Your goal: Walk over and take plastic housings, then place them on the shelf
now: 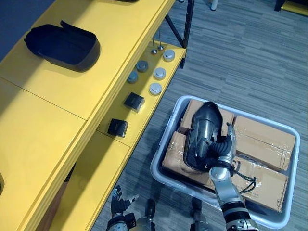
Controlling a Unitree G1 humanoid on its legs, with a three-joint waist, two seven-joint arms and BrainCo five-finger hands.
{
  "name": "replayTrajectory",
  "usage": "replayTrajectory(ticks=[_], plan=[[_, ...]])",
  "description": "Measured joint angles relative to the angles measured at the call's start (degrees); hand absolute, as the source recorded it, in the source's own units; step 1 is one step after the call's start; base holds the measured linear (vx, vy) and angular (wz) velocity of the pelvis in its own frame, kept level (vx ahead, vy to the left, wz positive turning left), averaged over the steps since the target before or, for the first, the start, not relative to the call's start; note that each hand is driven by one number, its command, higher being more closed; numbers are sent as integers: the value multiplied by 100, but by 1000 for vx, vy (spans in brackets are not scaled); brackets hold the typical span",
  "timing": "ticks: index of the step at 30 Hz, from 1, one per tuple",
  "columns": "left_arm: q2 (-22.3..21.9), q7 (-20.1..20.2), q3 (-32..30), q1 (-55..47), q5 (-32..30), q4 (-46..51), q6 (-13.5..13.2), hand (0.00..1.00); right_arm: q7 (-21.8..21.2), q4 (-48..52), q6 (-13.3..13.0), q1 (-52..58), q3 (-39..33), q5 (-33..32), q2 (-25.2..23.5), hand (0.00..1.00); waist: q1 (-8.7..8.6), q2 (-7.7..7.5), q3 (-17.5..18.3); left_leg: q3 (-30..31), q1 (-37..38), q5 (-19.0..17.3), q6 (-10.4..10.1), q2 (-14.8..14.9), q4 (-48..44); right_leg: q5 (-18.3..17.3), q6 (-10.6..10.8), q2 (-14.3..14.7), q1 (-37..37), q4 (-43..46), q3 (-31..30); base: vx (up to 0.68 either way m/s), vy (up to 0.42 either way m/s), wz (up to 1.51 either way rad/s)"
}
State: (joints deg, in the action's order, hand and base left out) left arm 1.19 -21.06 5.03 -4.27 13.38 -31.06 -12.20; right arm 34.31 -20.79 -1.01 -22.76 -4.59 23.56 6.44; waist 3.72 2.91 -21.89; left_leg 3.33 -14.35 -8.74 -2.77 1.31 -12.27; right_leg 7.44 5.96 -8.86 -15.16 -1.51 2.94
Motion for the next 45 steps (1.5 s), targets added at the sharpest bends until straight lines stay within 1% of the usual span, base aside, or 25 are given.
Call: replayTrajectory(ticks=[3, 5, 8, 11, 13, 16, 19, 22, 23, 24, 27, 29, 32, 35, 37, 38, 42, 44, 45], plan=[[0, 5, -2, 0, 0, -1, 0, 0, 9, 213, -46, 36, 6, -77, 6, 0, -7, 0, -8, -5, -40, 23, 36, -25, -3, 20, -5, 3, -58, 0, -57, -76, 9, -3], [-7, 7, -1, 0, 0, -3, 0, 0, 54, 362, -150, 60, 2, -77, 6, 0, -15, 2, -18, 0, -48, 30, 47, -25, -15, 42, -16, 11, -60, -1, -66, -73, -1, -1], [-11, 8, 0, 2, 1, -8, -1, 0, 87, 433, -160, 40, -44, -78, 0, 0, -21, 0, -40, 9, -102, 33, 51, -31, -55, 68, -26, 14, -91, -1, -76, -75, 7, 0], [-9, 7, 12, 8, 6, -18, -11, 0, 100, 303, -139, -128, -330, -166, -1, 0, -16, 2, -142, 29, -226, 35, 52, -43, -135, 102, -25, 12, -162, 1, -75, -54, 12, 3], [-3, 7, 63, 13, 29, -13, -17, 0, 118, -46, -116, -415, -479, -312, 52, 0, -18, 5, -230, 30, -265, 37, 55, -47, -179, 128, -28, 11, -186, 0, -78, -38, 16, 1], [-17, 7, 107, 14, 114, -9, -35, 0, 108, -764, -12, -938, -557, -542, 297, 0, -11, 33, -331, 53, -299, 38, 57, -52, -210, 154, -34, 10, -187, -5, -70, -35, 21, 4], [-1, 7, 103, 17, 122, 15, -69, 0, 66, -1318, 25, -1474, -552, -754, 562, 0, -2, 91, -378, 123, -472, 43, 61, -62, -277, 195, -46, 9, -307, -9, -45, -33, 19, 8], [-2, 7, 115, 25, 133, 8, -73, 0, 29, -1975, 49, -1959, -544, -778, 802, 0, 19, 145, -460, 167, -545, 46, 62, -65, -323, 246, -59, 9, -312, -64, -35, -26, 24, 7], [4, 7, 115, 25, 178, 7, -86, 0, 1, -2173, 55, -2106, -526, -845, 872, 100, 28, 152, -465, 169, -594, 46, 63, -68, -339, 293, -60, 9, -334, -112, -37, -19, 33, 5], [9, 7, 115, 25, 215, 8, -102, 0, 1, -2275, 52, -2183, -508, -871, 910, 100, 26, 157, -468, 171, -631, 46, 63, -72, -354, 308, -60, 7, -356, -121, -37, -21, 35, 1], [12, 8, 127, 78, 239, -17, -110, 0, 17, -2759, 27, -2560, -376, -982, 1302, 100, 20, 171, -478, 181, -759, 54, 76, -92, -412, 419, -68, -8, -429, -173, -39, -29, 46, 3], [38, 14, 175, 213, 340, -96, -117, 0, -118, -3082, 29, -2737, -325, -1002, 1571, 100, 13, 178, -482, 215, -813, 60, 85, -119, -460, 433, -59, -29, -441, -173, -34, -44, 47, 8], [72, 12, 178, 296, 347, -114, -121, 0, -304, -3303, 58, -2808, -312, -997, 1727, 100, 12, 182, -485, 265, -857, 60, 85, -117, -515, 441, -52, -20, -443, -172, -32, -38, 19, 6], [70, 3, 161, 299, 348, -106, -120, 0, -437, -3351, 163, -2812, -161, -967, 1689, 100, 1, 187, -489, 259, -857, 59, 84, -96, -543, 441, -52, 6, -442, -172, -53, -28, -1, -4], [69, -7, 155, 299, 350, -50, -111, 0, -477, -3333, 256, -2789, -145, -917, 1537, 100, -8, 186, -490, 252, -854, 56, 80, -75, -560, 441, -52, 30, -437, -172, -65, -23, -5, -5], [64, -18, 155, 288, 353, 95, -103, 0, -481, -3127, 339, -2674, -161, -829, 1427, 100, -8, 183, -492, 249, -849, 54, 75, -54, -572, 440, -53, 50, -426, -172, -69, 0, 0, 0], [2, -133, 144, 130, 341, 960, -76, 0, -602, -2377, 556, -2142, -145, -363, 1129, 100, -24, 178, -493, 246, -743, 51, 66, -17, -581, 436, -59, 88, -320, -175, -81, -1, 2, -1], [-63, -136, 158, -50, 328, 1724, -57, 0, -679, -1956, 661, -1738, -142, -141, 1008, 100, -39, 157, -481, 192, -603, 51, 65, -6, -543, 427, -70, 94, -220, -176, -114, -3, 15, -9], [-64, -136, 163, -116, 324, 1951, -57, 0, -689, -1872, 675, -1652, -145, -83, 976, 100, -58, 146, -475, 166, -570, 50, 64, -3, -536, 424, -74, 96, -192, -176, -126, 5, 21, -11]])
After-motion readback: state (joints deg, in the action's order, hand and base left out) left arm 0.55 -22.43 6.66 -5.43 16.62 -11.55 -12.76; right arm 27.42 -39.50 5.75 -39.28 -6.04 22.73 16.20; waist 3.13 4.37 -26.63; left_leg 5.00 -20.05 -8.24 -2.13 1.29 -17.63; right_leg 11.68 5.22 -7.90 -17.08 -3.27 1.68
